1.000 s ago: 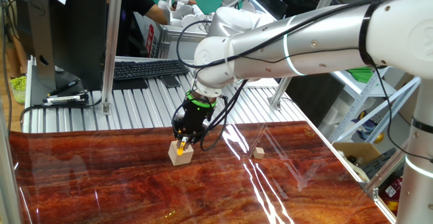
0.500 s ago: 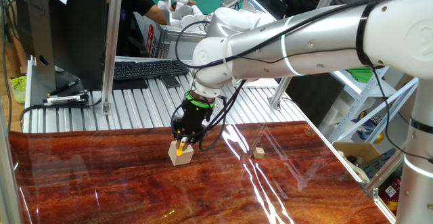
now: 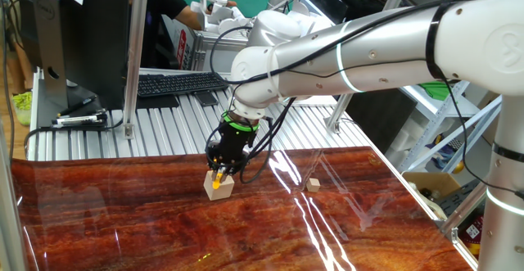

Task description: Attach the bubble ring to the ball

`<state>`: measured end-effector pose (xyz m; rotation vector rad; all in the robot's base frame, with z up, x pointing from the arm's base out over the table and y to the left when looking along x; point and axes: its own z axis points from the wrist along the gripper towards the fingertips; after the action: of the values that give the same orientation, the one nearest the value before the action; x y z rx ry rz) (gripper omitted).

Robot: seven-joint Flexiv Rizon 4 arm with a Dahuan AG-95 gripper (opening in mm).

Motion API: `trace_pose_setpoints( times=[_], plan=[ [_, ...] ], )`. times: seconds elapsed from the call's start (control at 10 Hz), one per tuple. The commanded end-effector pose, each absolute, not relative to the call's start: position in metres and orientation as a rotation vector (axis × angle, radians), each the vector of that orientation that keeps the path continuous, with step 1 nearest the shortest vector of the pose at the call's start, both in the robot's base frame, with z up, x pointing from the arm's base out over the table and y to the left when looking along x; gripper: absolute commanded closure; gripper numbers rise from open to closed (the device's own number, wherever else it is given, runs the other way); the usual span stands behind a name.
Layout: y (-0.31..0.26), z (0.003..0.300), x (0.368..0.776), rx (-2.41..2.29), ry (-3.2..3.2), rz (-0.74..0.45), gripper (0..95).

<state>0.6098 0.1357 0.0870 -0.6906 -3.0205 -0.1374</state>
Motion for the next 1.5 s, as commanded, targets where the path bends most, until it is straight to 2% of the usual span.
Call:
trace_pose_setpoints(
  times=[0.1,1.5],
  plan=[
    [0.135,0.0862,0.6104,-0.687,-3.022,-0.136,95.0],
    [0.1303,0.0792,0.6162,-0.676,-3.028,-0.133,95.0]
  ],
)
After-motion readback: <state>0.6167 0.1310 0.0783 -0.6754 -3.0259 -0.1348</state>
